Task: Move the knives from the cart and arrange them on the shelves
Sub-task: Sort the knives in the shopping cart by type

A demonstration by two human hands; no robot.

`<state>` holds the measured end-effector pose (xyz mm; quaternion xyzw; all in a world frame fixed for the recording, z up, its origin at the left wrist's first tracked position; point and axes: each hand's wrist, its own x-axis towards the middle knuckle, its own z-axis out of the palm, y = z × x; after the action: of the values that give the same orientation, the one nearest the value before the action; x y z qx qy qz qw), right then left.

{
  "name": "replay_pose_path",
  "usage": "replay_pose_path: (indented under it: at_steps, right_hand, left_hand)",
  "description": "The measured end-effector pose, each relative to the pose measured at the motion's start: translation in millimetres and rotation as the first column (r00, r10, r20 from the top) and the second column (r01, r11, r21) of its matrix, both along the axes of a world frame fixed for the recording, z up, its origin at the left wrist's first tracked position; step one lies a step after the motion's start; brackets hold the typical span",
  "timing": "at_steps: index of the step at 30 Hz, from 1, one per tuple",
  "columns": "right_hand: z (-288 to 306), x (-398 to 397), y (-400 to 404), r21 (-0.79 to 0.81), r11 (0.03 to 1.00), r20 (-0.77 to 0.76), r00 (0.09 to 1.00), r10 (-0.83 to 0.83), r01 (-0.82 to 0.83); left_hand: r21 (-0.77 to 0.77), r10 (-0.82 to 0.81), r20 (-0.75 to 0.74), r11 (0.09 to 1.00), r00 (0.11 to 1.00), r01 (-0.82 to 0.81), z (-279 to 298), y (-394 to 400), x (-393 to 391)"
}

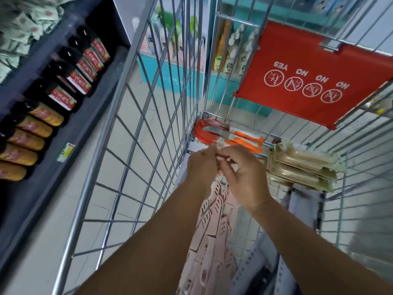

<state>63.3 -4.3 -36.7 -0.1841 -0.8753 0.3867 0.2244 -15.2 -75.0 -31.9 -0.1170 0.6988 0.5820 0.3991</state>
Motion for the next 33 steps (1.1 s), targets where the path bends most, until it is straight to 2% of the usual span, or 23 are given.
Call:
replay_pose_path:
  at_steps: [5,9,13,17,19,21,24,26,28,29,30,33]
  right_hand:
    - [-11,53,-36,-0.1,0.993,0.146,0.987,0.069,-0.055]
    - [0,80,-66,-0.204,0.967,0.422,0.905,-0.055,0.154]
    - [4,96,-99,-0.404,0.857,0.569,0.821,-0.038,0.32]
    - [-1,112,-129,-0.292,0.909,0.68,0.733,-0.022,0.298]
    - [-1,118,-139,-0.24,0.936,0.693,0.721,-0.02,0.257]
    - [-3,124,-148,-0.229,0.954,0.712,0.702,0.027,0.195]
    - [-7,128,-157,-0.226,0.965,0.782,0.616,0.097,0.135]
    - [-6,126,-160,-0.23,0.949,0.772,0.634,0.044,0.214]
    - [-6,120,-164,-0.235,0.93,0.738,0.675,-0.02,0.284]
    - [-5,116,-166,-0.25,0.928,0.716,0.698,-0.014,0.274]
    - [-7,114,-168,-0.257,0.943,0.711,0.702,0.038,0.209]
    - [-13,108,-172,-0.168,0.986,0.764,0.631,0.137,-0.011]
  left_hand:
    - [-0.126,-0.12,0.052,0.984,0.991,0.126,3,-38,28]
    - [-0.27,-0.292,-0.03,0.923,0.956,0.273,5,-68,62]
    - [-0.345,-0.421,-0.043,0.857,0.906,0.382,-3,-99,100]
    - [-0.472,-0.609,-0.139,0.734,0.781,0.489,-8,-124,129]
    - [-0.505,-0.658,-0.152,0.693,0.738,0.514,-9,-133,138]
    - [-0.55,-0.676,-0.148,0.663,0.722,0.508,-9,-137,142]
    - [-0.644,-0.649,-0.194,0.65,0.735,0.404,-13,-146,134]
    - [-0.759,-0.726,-0.203,0.541,0.657,0.363,-14,-155,125]
    - [-0.832,-0.817,-0.129,0.398,0.562,0.388,-18,-165,118]
    - [-0.838,-0.832,-0.087,0.358,0.548,0.412,-21,-169,116]
    - [-0.836,-0.839,-0.053,0.333,0.541,0.436,-25,-173,115]
    - [-0.839,-0.867,0.026,0.253,0.498,0.482,-32,-177,118]
